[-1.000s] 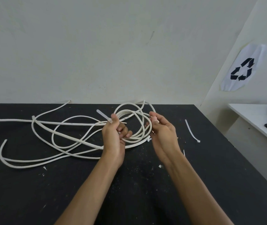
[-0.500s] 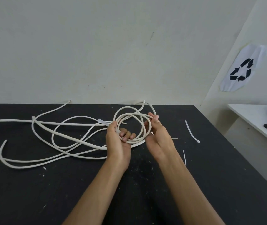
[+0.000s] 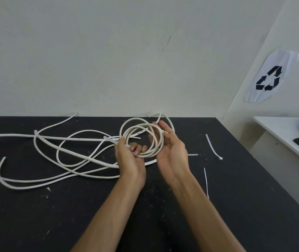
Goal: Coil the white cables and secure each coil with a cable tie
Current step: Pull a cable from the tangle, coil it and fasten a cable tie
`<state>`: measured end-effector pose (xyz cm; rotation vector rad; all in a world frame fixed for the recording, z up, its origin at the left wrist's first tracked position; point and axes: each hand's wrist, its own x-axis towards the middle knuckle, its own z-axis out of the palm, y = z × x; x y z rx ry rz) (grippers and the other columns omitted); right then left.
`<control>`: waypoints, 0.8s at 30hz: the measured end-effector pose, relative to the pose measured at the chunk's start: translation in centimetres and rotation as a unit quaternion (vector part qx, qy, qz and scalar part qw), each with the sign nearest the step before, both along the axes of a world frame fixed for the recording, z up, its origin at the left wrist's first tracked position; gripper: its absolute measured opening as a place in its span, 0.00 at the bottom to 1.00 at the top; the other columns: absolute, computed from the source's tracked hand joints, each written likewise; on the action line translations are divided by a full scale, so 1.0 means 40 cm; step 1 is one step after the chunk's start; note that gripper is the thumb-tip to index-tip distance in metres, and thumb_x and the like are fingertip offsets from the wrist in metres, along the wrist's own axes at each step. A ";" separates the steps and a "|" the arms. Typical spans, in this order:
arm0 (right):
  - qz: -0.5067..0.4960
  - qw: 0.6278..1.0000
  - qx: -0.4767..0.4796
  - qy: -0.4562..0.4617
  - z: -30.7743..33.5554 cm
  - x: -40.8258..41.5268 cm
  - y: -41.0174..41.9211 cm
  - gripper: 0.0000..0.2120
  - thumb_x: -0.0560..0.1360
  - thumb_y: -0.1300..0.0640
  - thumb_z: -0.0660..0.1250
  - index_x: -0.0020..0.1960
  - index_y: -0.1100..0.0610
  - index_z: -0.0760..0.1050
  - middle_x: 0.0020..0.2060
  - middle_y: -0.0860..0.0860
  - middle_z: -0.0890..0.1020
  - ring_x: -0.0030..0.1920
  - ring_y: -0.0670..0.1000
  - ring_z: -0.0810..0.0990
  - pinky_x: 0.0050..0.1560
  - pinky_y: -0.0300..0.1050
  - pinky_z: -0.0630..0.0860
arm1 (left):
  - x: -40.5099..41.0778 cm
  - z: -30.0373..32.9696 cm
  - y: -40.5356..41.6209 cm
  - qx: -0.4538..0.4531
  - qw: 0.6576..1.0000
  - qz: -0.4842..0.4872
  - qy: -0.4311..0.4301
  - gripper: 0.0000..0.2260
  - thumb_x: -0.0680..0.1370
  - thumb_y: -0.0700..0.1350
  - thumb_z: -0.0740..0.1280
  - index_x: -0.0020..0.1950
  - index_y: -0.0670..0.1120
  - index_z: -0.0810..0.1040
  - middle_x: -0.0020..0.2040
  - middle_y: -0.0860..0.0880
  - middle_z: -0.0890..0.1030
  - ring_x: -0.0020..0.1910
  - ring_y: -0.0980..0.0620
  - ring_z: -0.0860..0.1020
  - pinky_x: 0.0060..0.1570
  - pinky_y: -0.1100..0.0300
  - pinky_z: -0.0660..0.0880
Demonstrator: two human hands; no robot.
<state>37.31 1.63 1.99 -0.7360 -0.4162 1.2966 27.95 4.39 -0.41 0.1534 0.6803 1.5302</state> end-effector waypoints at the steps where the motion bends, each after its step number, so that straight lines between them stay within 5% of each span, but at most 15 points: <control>1: 0.007 1.000 -0.003 0.008 0.000 0.001 -0.001 0.17 0.86 0.63 0.59 0.72 0.63 0.77 0.66 0.59 0.85 0.67 0.57 0.83 0.69 0.51 0.79 | -0.001 0.001 0.000 -0.001 1.000 0.002 -0.002 0.06 0.88 0.46 0.59 0.61 0.44 0.69 0.31 0.52 0.62 0.27 0.55 0.61 0.34 0.58 0.70; 5: 0.041 0.999 -0.018 -0.001 0.005 0.002 -0.007 0.17 0.85 0.64 0.60 0.71 0.63 0.79 0.66 0.62 0.84 0.61 0.56 0.83 0.67 0.51 0.80 | -0.007 0.000 0.000 -0.006 1.000 0.005 -0.008 0.06 0.87 0.46 0.59 0.61 0.45 0.69 0.31 0.52 0.63 0.27 0.55 0.61 0.34 0.58 0.70; 13: 0.085 0.995 -0.046 -0.038 0.011 0.012 0.013 0.21 0.85 0.60 0.54 0.71 0.64 0.78 0.64 0.62 0.85 0.69 0.64 0.82 0.77 0.62 0.72 | -0.002 -0.015 -0.006 0.007 1.000 0.007 0.018 0.04 0.87 0.46 0.59 0.59 0.47 0.70 0.33 0.51 0.63 0.31 0.54 0.62 0.41 0.54 0.69; 16: 0.059 0.995 -0.042 -0.075 0.024 0.001 0.014 0.19 0.87 0.57 0.56 0.68 0.61 0.80 0.59 0.63 0.87 0.63 0.65 0.85 0.70 0.62 0.77 | 0.009 -0.003 -0.015 0.021 0.999 0.011 0.033 0.04 0.88 0.44 0.58 0.54 0.47 0.69 0.35 0.51 0.64 0.30 0.56 0.63 0.36 0.61 0.69; 19: 0.048 0.989 -0.022 -0.138 0.035 -0.002 0.015 0.17 0.88 0.55 0.55 0.67 0.59 0.80 0.46 0.61 0.87 0.47 0.61 0.88 0.55 0.59 0.84 | 0.018 -0.005 -0.020 0.035 0.998 0.008 0.051 0.06 0.87 0.43 0.59 0.60 0.47 0.75 0.40 0.50 0.66 0.34 0.57 0.67 0.37 0.63 0.71; 21: 0.034 0.984 -0.017 -0.174 0.036 0.004 0.021 0.17 0.89 0.56 0.55 0.66 0.60 0.80 0.36 0.56 0.79 0.36 0.54 0.81 0.42 0.52 0.82 | 0.015 -0.009 -0.023 0.045 0.996 -0.013 0.071 0.11 0.87 0.43 0.59 0.66 0.46 0.77 0.40 0.49 0.70 0.36 0.55 0.71 0.46 0.58 0.74; 24: 0.033 0.982 -0.003 -0.187 0.038 0.031 0.035 0.16 0.89 0.60 0.55 0.65 0.63 0.80 0.33 0.52 0.69 0.31 0.49 0.67 0.36 0.46 0.73 | -0.018 0.001 -0.025 0.074 0.991 -0.061 0.095 0.12 0.86 0.40 0.60 0.67 0.46 0.79 0.40 0.47 0.77 0.40 0.52 0.78 0.51 0.52 0.77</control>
